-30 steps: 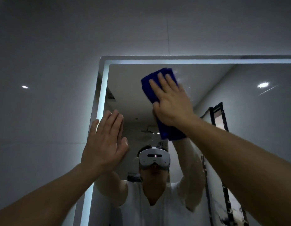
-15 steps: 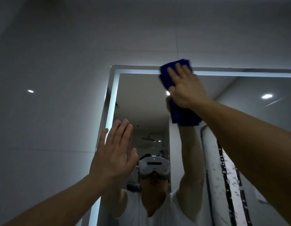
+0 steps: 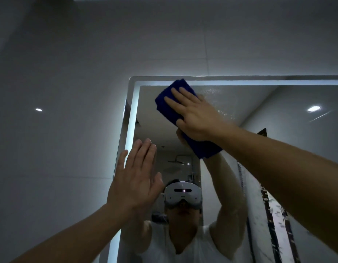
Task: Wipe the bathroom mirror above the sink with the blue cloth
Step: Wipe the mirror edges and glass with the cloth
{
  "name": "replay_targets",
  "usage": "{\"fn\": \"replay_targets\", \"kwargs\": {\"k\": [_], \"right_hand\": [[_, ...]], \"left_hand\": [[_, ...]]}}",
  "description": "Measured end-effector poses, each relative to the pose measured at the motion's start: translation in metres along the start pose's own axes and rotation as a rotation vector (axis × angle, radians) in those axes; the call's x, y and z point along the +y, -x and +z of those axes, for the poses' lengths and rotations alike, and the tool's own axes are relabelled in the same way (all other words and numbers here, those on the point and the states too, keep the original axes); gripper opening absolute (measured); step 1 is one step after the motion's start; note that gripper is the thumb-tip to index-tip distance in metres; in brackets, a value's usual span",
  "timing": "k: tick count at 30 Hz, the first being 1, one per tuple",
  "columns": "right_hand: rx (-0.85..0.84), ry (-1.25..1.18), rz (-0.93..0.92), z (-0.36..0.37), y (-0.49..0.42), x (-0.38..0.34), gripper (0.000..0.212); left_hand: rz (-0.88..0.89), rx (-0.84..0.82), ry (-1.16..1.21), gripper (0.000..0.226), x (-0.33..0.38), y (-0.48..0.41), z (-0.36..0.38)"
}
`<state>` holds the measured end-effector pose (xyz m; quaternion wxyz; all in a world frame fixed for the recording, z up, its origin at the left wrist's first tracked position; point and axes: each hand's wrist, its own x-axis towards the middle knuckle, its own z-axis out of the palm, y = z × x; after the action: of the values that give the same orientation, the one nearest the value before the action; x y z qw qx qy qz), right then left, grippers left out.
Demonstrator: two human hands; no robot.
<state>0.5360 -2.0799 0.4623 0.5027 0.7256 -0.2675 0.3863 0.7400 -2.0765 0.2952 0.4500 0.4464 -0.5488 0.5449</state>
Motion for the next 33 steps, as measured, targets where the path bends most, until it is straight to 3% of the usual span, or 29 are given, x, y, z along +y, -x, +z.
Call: {"fn": "replay_targets", "kwargs": {"k": [2,5,7,10,13,15,19,21,24,29,33], "right_hand": [[0.015,0.027,0.091,-0.002,0.010,0.021,0.063],[0.067,-0.053,0.521,-0.011,-0.004,0.052,0.067],[0.092,-0.106,0.670,-0.012,-0.014,0.053,0.070],[0.123,-0.112,0.605,-0.007,-0.002,0.022,0.072],[0.099,-0.079,0.336,0.009,0.044,-0.011,0.066],[0.043,-0.026,0.241,0.008,0.055,0.005,0.066],[0.062,-0.104,0.574,-0.013,0.010,0.065,0.070],[0.063,-0.121,0.647,-0.016,-0.007,0.072,0.071],[0.051,-0.152,0.595,-0.016,0.001,0.063,0.069],[-0.006,-0.045,0.337,-0.002,0.037,0.057,0.073],[0.027,-0.098,0.550,-0.017,0.009,0.083,0.071]], "left_hand": [[0.003,0.006,0.003,0.066,0.001,0.000,-0.001],[0.009,0.011,0.004,0.066,0.001,0.002,0.000],[0.003,0.018,0.002,0.067,0.001,0.001,0.001],[0.006,0.021,0.000,0.066,0.000,0.000,0.001],[0.003,0.018,0.016,0.067,0.001,0.000,0.000],[-0.012,0.001,0.026,0.067,0.001,0.001,0.000],[-0.011,-0.021,0.018,0.067,0.001,0.001,-0.001],[-0.007,-0.018,0.014,0.067,0.000,0.001,0.000],[-0.014,-0.020,0.026,0.068,-0.002,0.001,0.001],[-0.019,-0.028,0.036,0.069,0.000,0.001,0.000],[-0.018,-0.029,0.040,0.069,0.001,0.001,-0.003]]}}
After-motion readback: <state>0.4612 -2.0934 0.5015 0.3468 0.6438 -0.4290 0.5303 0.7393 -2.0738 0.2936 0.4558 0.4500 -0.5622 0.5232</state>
